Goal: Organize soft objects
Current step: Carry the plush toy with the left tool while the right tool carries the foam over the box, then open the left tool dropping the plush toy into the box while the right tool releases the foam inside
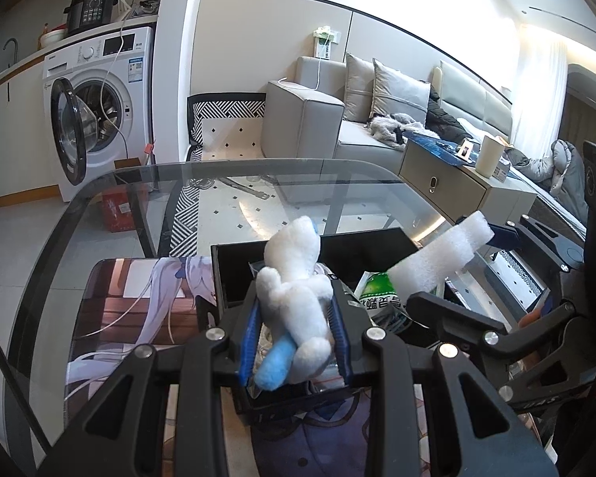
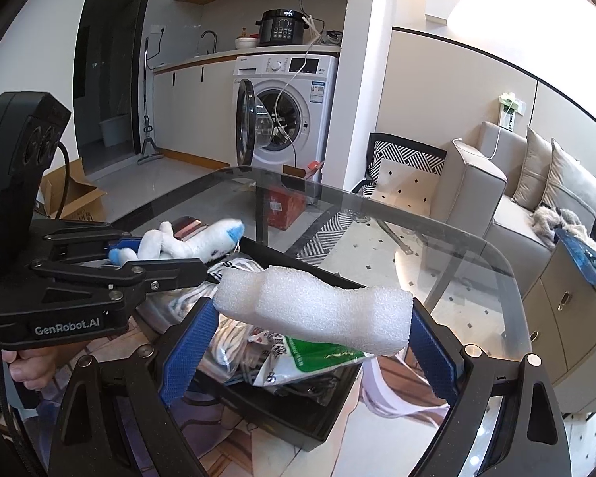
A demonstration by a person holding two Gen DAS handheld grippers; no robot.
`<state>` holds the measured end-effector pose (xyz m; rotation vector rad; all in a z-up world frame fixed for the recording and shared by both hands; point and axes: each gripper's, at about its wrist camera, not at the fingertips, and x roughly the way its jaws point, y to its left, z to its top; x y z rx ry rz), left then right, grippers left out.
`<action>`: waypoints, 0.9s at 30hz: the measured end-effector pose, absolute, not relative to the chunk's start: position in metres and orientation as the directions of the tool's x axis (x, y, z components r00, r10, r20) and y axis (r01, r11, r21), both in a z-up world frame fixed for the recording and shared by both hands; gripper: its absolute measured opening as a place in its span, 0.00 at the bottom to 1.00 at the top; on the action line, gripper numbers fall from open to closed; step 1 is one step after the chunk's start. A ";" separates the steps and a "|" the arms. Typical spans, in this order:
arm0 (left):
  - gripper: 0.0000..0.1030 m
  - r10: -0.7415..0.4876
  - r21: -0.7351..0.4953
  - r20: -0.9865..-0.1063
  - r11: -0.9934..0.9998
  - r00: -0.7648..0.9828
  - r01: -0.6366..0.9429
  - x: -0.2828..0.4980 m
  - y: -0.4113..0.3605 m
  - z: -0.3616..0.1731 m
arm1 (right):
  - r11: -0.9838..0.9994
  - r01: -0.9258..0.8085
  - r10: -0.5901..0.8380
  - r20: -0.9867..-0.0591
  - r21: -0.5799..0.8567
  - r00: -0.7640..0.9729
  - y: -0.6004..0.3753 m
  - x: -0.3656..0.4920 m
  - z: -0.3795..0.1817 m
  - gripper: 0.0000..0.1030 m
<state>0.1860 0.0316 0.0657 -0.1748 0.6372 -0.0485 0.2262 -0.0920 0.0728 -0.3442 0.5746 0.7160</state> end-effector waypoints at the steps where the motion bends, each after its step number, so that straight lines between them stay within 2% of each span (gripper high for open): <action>1: 0.29 -0.099 -0.178 -0.589 0.984 0.802 -0.009 0.187 0.031 0.065 | 0.708 -0.699 0.514 -0.602 -0.105 0.611 -0.091 0.229 0.072 0.91; 20: 0.29 -0.104 -0.170 -0.605 0.985 0.789 0.000 0.198 0.036 0.047 | 0.644 -0.752 0.506 -0.659 -0.142 0.557 -0.065 0.258 0.044 0.91; 27: 0.30 -0.094 -0.151 -0.608 0.989 0.788 0.001 0.198 0.034 0.047 | 0.648 -0.745 0.498 -0.651 -0.159 0.573 -0.068 0.256 0.045 0.97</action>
